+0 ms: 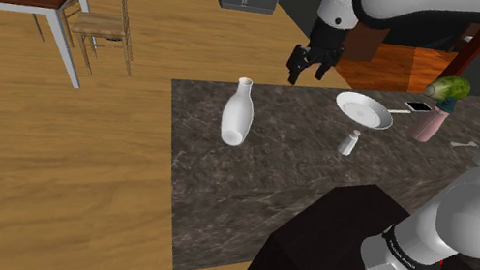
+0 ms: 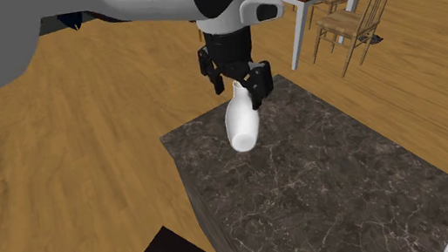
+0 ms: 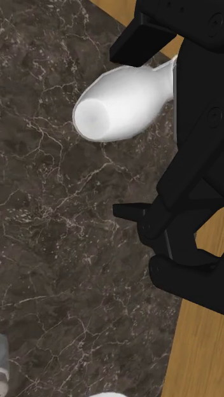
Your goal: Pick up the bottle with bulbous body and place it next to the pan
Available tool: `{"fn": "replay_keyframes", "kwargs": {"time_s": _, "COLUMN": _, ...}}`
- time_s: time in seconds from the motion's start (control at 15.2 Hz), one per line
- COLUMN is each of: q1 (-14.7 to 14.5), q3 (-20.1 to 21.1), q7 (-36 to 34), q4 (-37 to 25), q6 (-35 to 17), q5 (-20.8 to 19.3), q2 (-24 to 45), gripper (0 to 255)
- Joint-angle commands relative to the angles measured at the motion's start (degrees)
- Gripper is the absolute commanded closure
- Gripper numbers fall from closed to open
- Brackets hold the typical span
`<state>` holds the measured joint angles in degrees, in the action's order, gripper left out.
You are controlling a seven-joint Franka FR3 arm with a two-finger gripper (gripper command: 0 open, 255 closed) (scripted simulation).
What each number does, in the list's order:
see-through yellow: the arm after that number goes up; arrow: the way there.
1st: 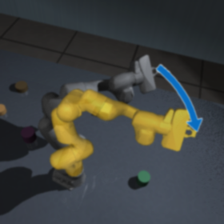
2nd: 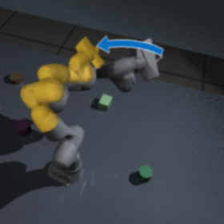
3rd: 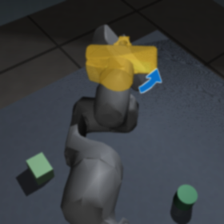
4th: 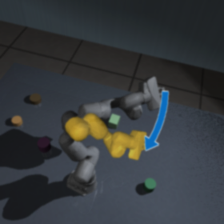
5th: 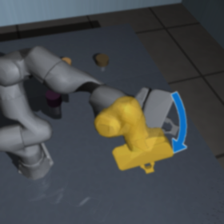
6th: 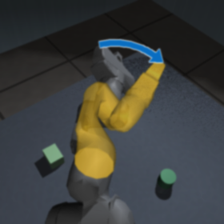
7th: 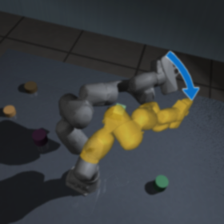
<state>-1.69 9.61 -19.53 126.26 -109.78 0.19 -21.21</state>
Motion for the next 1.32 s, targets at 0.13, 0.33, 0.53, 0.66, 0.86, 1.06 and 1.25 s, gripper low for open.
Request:
{"fn": "replay_keyframes", "kwargs": {"time_s": 0.13, "q1": -0.12, "q3": 2.04, "q7": -3.35, "q4": -4.59, "q6": -4.12, "q5": -1.03, "q2": 8.35, "gripper": 0}}
{"fn": "replay_keyframes", "kwargs": {"time_s": 0.33, "q1": -0.36, "q3": 3.34, "q7": -5.97, "q4": -8.49, "q6": -6.56, "q5": -2.37, "q2": 14.57, "gripper": 0}}
{"fn": "replay_keyframes", "kwargs": {"time_s": 0.53, "q1": -0.84, "q3": 4.34, "q7": -8.65, "q4": -13.12, "q6": -8.39, "q5": -4.14, "q2": 20.98, "gripper": 0}}
{"fn": "replay_keyframes", "kwargs": {"time_s": 0.66, "q1": -1.35, "q3": 4.79, "q7": -10.39, "q4": -16.62, "q6": -9.24, "q5": -5.47, "q2": 25.34, "gripper": 0}}
{"fn": "replay_keyframes", "kwargs": {"time_s": 0.86, "q1": -1.5, "q3": 4.74, "q7": -10.84, "q4": -16.43, "q6": -10.75, "q5": -5.94, "q2": 26.68, "gripper": 0}}
{"fn": "replay_keyframes", "kwargs": {"time_s": 1.06, "q1": -1.5, "q3": 4.66, "q7": -11.09, "q4": -15.28, "q6": -12.81, "q5": -6.33, "q2": 27.65, "gripper": 0}}
{"fn": "replay_keyframes", "kwargs": {"time_s": 1.25, "q1": -1.5, "q3": 4.58, "q7": -11.34, "q4": -14.39, "q6": -14.57, "q5": -6.7, "q2": 28.55, "gripper": 0}}
